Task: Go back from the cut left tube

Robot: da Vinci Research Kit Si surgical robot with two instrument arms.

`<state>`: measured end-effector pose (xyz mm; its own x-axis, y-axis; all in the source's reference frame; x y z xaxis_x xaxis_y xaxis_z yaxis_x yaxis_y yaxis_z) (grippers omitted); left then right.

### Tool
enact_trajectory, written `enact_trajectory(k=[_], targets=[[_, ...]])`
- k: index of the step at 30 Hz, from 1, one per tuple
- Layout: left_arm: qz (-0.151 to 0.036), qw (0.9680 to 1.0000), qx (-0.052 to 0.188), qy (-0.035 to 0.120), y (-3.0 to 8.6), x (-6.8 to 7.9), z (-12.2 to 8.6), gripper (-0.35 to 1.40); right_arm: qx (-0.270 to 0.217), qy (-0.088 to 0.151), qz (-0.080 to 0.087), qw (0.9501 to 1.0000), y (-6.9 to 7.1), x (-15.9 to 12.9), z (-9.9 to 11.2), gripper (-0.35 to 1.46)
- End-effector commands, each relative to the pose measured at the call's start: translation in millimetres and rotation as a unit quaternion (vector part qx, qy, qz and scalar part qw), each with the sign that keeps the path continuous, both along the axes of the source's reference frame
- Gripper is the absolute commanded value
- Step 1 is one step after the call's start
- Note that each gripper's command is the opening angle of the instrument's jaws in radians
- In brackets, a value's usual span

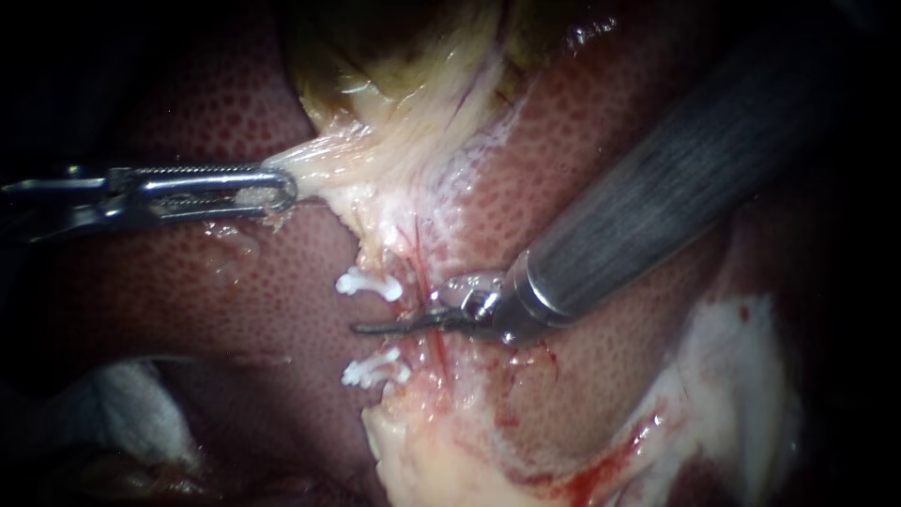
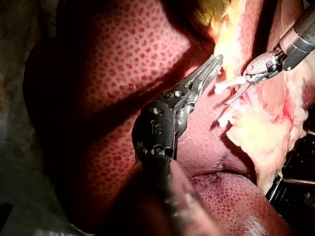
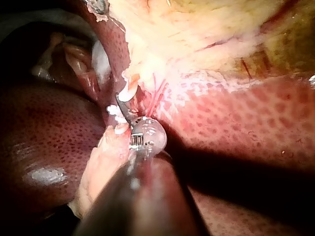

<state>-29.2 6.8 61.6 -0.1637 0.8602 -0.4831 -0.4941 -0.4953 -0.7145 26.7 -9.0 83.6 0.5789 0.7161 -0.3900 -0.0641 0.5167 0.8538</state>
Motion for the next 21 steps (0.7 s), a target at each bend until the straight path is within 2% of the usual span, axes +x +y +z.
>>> enact_trajectory(k=[1, 4, 8, 11, 15, 21], targets=[[0.0, 1.0, 0.0, 0.0, 0.0, 0.0, 0.0, -0.35, 0.0, 0.0, 0.0, 1.0, -0.1, 0.0, 0.0, -0.35], [0.0, 1.0, 0.0, 0.0, 0.0, 0.0, 0.0, -0.35, -0.006, -0.005, 0.008, 0.9999, -0.1, 0.0, 0.0, -0.35], [0.0, 1.0, 0.0, 0.0, 0.0, 0.0, 0.0, -0.35, -0.011, 0.004, 0.012, 0.9999, -0.1, 0.1, -0.1, 0.42], [0.0, 1.0, 0.0, 0.0, 0.0, 0.0, 0.1, -0.35, -0.021, 0.02, 0.014, 0.9995, -0.2, 0.2, -0.2, 0.83], [0.0, 1.0, 0.0, 0.0, 0.1, 0.0, 0.2, -0.35, -0.031, 0.025, 0.009, 0.9992, -0.3, 0.3, -0.3, 1.09], [0.0, 1.0, 0.0, 0.0, 0.1, 0.1, 0.2, -0.35, -0.043, 0.033, 0.004, 0.9985, -0.6, 0.2, -0.7, 1.3]])
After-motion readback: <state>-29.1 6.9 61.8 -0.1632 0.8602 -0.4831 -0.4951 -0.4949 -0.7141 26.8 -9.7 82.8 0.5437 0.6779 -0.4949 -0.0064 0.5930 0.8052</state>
